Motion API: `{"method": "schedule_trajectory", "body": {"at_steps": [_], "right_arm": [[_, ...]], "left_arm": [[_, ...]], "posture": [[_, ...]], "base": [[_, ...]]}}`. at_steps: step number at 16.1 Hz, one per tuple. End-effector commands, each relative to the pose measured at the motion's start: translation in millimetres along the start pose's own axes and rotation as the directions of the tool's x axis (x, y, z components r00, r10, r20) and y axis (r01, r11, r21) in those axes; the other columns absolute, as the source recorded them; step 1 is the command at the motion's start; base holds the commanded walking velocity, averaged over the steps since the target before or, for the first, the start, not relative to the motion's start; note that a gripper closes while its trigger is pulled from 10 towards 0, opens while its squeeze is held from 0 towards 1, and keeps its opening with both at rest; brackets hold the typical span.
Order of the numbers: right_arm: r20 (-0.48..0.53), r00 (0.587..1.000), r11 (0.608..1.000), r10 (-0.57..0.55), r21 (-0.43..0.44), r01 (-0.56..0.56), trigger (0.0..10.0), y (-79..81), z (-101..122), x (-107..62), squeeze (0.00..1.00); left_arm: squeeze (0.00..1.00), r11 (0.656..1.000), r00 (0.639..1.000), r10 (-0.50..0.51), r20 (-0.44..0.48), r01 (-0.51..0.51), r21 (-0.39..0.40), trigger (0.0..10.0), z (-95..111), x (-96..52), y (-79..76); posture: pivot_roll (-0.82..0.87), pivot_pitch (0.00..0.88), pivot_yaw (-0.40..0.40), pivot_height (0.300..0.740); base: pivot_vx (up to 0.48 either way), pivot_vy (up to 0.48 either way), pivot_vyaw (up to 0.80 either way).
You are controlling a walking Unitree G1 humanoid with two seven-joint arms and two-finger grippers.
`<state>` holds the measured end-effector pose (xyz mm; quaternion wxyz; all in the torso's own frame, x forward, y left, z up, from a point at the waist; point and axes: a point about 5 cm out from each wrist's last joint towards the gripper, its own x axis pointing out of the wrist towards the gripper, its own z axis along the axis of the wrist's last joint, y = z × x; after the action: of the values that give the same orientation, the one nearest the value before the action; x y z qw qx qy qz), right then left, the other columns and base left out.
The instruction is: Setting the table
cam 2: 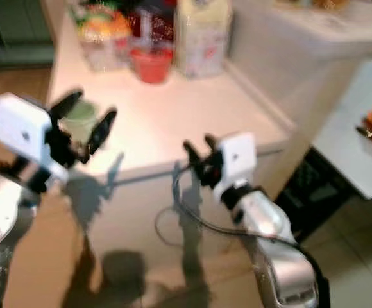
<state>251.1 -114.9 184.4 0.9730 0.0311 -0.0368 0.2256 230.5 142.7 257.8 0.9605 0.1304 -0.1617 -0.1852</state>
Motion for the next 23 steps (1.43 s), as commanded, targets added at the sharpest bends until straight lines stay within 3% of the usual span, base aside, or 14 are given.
{"method": "schedule_trajectory", "body": {"at_steps": [1, 5, 7, 9, 10, 14, 18, 23], "right_arm": [[0.036, 0.999, 1.0, 0.02, -0.004, -0.02, 10.0, 0.6, 7, 3.7, 0.0], [0.009, 1.0, 0.999, 0.003, -0.049, -0.002, 10.0, -9.2, 3, 9.9, 0.0], [-0.02, 1.0, 0.996, -0.009, -0.084, 0.007, 10.0, -13.2, 2, 20.8, 0.0], [-0.049, 0.998, 0.997, 0.05, -0.052, -0.053, 10.0, -16.4, -6, 45.5, 0.0], [-0.053, 0.993, 0.994, 0.104, -0.033, -0.106, 10.0, -15.2, -10, 54.4, 1.0], [-0.041, 0.949, 0.943, 0.313, 0.128, -0.306, 10.0, -3.3, -22, 96.2, 1.0], [-0.033, 0.92, 0.918, 0.391, 0.079, -0.388, 10.0, 5.3, -20, 123.2, 1.0], [-0.026, 0.905, 0.904, 0.425, 0.059, -0.423, 10.0, 9.2, -20, 135.4, 1.0]], "left_arm": [[0.0, 0.998, 0.998, 0.043, -0.045, -0.041, 0.046, 10.0, -5, -1.7, 9.3], [0.0, 0.994, 0.985, 0.079, -0.152, -0.067, 0.081, 10.0, -26, -2.4, 10.2], [0.0, 0.993, 0.977, 0.111, -0.181, -0.118, -0.028, 10.0, -34, 2.2, 8.9], [0.0, 0.999, 0.968, 0.046, -0.245, -0.044, 0.011, 10.0, -50, 5.1, 0.1], [0.0, 1.0, 0.963, 0.02, -0.27, -0.016, 0.016, 10.0, -55, 4.4, -2.4], [0.0, 0.998, 0.951, 0.061, -0.302, -0.051, 0.043, 10.0, -54, -6.7, 10.3], [0.0, 0.995, 0.944, 0.095, -0.317, -0.08, 0.061, 10.0, -50, -20.6, 14.9], [0.0, 0.998, 0.934, 0.058, -0.353, -0.05, 0.033, 10.0, -50, -32.9, 13.6]], "posture": [[0.1, 0.0, -0.056, 0.74], [0.1, 0.0, -0.059, 0.74], [0.1, 0.0, -0.058, 0.74], [0.08, 0.0, -0.058, 0.74], [0.09, 0.0, -0.06, 0.74], [0.1, 0.022, -0.089, 0.74], [0.14, 0.062, -0.128, 0.74], [0.15, 0.088, -0.139, 0.74]], "base": [[0.0, 0.0, 0.0], [0.0, -0.309, 0.0], [0.0, 0.0, 0.0], [0.0, 0.0, 0.0], [0.0, 0.0, 0.0], [0.0, 0.0, 0.0], [0.0, 0.0, 0.0], [0.0, 0.0, 0.0]]}}
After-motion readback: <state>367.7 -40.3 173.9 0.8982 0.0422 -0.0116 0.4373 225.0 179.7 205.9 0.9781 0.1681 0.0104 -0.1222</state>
